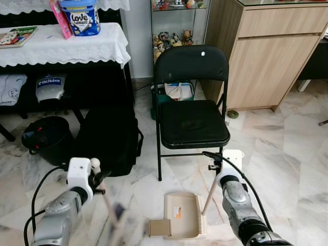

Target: Sweep floor

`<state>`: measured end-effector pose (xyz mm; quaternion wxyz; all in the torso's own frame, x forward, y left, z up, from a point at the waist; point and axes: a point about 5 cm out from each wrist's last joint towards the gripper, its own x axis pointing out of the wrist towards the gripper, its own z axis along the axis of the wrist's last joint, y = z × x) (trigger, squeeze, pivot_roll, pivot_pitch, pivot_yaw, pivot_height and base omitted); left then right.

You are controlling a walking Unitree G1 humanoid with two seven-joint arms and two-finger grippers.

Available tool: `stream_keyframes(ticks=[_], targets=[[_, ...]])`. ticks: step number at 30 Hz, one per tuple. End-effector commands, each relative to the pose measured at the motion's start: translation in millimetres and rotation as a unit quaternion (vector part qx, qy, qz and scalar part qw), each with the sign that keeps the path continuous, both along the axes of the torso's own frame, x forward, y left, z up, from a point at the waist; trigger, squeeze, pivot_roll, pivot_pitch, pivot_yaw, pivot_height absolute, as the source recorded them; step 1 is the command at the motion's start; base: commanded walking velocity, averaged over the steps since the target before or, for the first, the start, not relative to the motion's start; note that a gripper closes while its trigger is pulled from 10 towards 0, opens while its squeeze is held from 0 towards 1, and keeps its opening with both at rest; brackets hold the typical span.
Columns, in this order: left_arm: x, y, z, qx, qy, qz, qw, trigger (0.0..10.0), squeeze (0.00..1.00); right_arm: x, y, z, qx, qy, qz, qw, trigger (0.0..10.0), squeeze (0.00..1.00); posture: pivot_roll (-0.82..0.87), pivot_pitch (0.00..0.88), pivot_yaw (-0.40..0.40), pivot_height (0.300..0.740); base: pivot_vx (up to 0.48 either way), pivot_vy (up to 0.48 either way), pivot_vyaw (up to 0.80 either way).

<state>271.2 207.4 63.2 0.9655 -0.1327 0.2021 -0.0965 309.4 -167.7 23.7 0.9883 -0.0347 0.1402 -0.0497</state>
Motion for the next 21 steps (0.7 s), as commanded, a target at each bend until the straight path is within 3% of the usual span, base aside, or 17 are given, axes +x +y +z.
stream_keyframes(ticks=[1, 7, 11, 15, 17, 18, 21], targets=[[-5.0, -17.4, -8.1, -0.088, 0.028, -0.029, 0.995, 10.0, 0.0, -11.2, 1.0, -16.3, 0.009, 0.045, -0.004, 0.999, 10.0, 0.0, -0.05, 0.09, -0.008, 0.74, 0.0, 0.0, 0.0], [-1.4, -17.2, 3.2, -0.135, 0.021, -0.02, 0.99, 10.0, 0.0, -11.4, 0.9, -16.8, 0.009, 0.046, -0.004, 0.999, 10.0, 0.0, -0.05, 0.09, -0.008, 0.74, 0.0, 0.0, 0.0], [0.6, -15.4, 7.5, -0.132, 0.018, -0.015, 0.991, 10.0, 0.0, -11.4, 1.1, -16.8, 0.009, 0.047, -0.003, 0.999, 10.0, 0.0, -0.05, 0.09, -0.008, 0.74, 0.0, 0.0, 0.0], [6.8, -8.7, 14.3, -0.067, -0.016, 0.01, 0.998, 10.0, 0.0, -11.4, 1.7, -16.9, 0.01, 0.046, -0.002, 0.999, 10.0, 0.0, -0.04, 0.087, -0.008, 0.74, 0.0, 0.0, 0.0], [12.6, -2.5, 21.9, 0.005, -0.053, 0.022, 0.998, 10.0, 0.0, -11.5, 1.4, -16.9, 0.009, 0.046, -0.003, 0.999, 10.0, 0.0, -0.04, 0.087, -0.008, 0.74, 0.0, 0.0, 0.0], [12.6, -2.5, 21.9, 0.005, -0.053, 0.022, 0.998, 10.0, 0.0, -11.5, 1.4, -16.9, 0.009, 0.046, -0.003, 0.999, 10.0, 0.0, -0.04, 0.087, -0.008, 0.74, 0.0, 0.0, 0.0], [20.2, 4.1, 43.4, 0.066, -0.126, 0.06, 0.988, 10.0, 0.0, -11.4, 1.1, -16.7, 0.009, 0.045, -0.003, 0.999, 10.0, 0.0, -0.04, 0.084, -0.009, 0.74, 0.0, 0.0, 0.0]])
